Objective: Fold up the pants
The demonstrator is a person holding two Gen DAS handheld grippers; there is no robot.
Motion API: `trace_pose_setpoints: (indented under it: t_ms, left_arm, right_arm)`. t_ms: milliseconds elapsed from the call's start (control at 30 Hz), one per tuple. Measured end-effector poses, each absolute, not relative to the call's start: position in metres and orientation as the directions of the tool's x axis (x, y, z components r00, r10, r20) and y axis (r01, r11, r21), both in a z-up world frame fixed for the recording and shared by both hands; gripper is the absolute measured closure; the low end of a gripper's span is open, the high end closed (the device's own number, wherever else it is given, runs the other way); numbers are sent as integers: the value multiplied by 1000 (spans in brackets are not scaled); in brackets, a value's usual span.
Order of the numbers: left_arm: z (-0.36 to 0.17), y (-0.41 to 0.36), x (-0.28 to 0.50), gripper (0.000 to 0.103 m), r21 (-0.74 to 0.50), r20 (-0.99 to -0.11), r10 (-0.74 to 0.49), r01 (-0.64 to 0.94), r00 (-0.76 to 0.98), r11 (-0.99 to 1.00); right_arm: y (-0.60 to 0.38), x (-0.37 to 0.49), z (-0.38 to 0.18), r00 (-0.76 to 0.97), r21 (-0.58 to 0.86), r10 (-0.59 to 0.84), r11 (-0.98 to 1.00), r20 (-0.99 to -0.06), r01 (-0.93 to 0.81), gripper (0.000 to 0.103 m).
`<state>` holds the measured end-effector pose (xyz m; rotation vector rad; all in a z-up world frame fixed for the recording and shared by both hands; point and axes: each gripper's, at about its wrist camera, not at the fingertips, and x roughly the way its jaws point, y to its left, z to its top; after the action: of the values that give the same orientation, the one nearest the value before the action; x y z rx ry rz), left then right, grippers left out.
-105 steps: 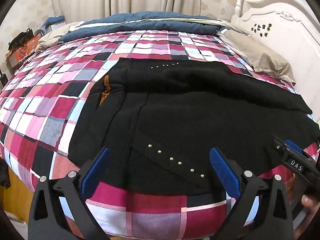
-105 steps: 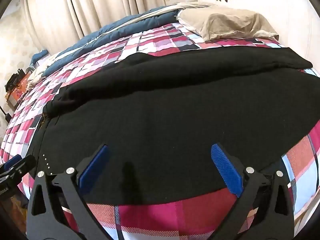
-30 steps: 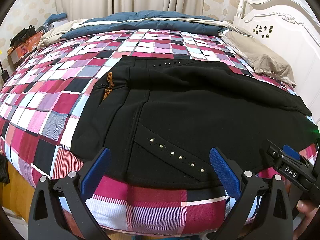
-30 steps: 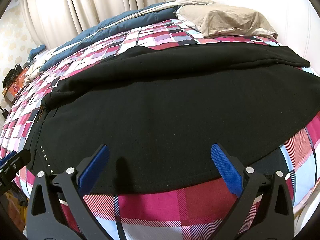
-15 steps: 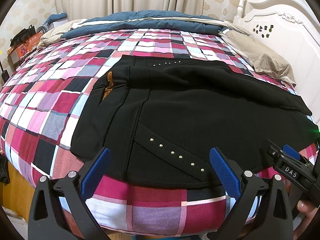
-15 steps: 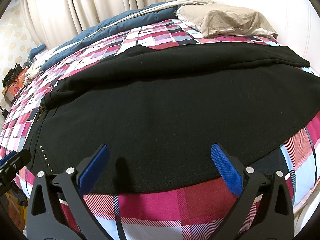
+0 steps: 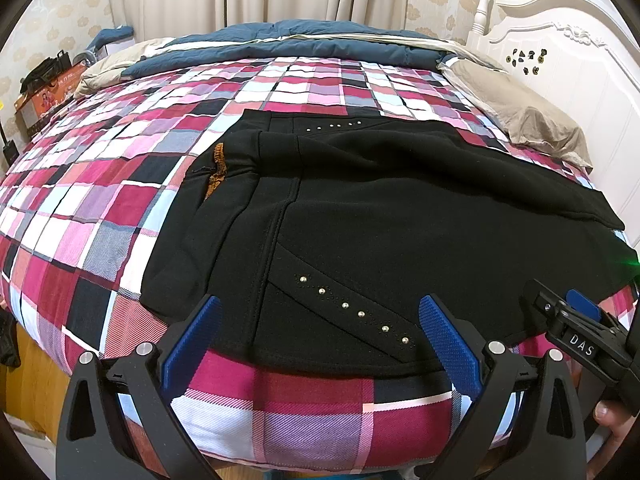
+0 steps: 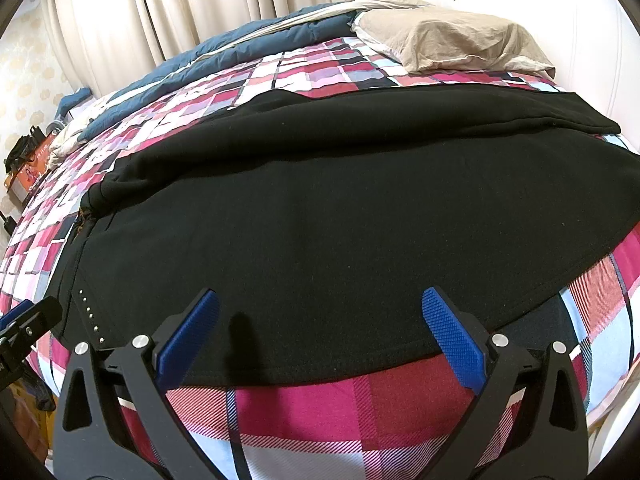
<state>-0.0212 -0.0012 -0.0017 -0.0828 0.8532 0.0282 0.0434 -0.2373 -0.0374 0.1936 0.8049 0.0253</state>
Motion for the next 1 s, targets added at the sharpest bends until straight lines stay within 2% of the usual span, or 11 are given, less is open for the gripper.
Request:
trace_pose_setpoints:
  t_ms: [233, 300, 367, 533, 600, 767, 1000]
  left_arm:
    - [-7, 7, -11, 5, -84, -766, -34, -48, 642, 995]
    - [-8, 16, -4, 5, -142, -780, -98, -23, 618, 990]
    - [-9, 35, 8, 5, -254, -789, -213, 10, 577, 967]
    - [-3, 96, 52, 5, -367, -774, -309, 5, 552, 930]
    - [-2, 127, 76, 5, -422, -752, -341, -14, 564, 907]
    - [-28, 205, 156, 5, -699, -648, -581, -82, 493, 710]
    - [-42, 221, 216, 5, -804, -543, -709, -34, 450, 593]
  right_arm:
    - [-237, 47, -37, 687, 192, 114, 981, -718, 38, 2]
    - [-238, 51, -34, 681, 213, 141, 977, -719, 23, 2]
    - [-237, 59, -29, 676, 231, 170, 973, -718, 1, 2]
    - [-233, 86, -6, 668, 294, 287, 950, -687, -105, 2]
    - [-231, 97, 2, 671, 306, 310, 943, -674, -129, 2]
    - [-220, 120, 14, 666, 308, 338, 936, -665, -168, 2]
    - [-214, 140, 10, 640, 316, 355, 931, -682, -180, 2]
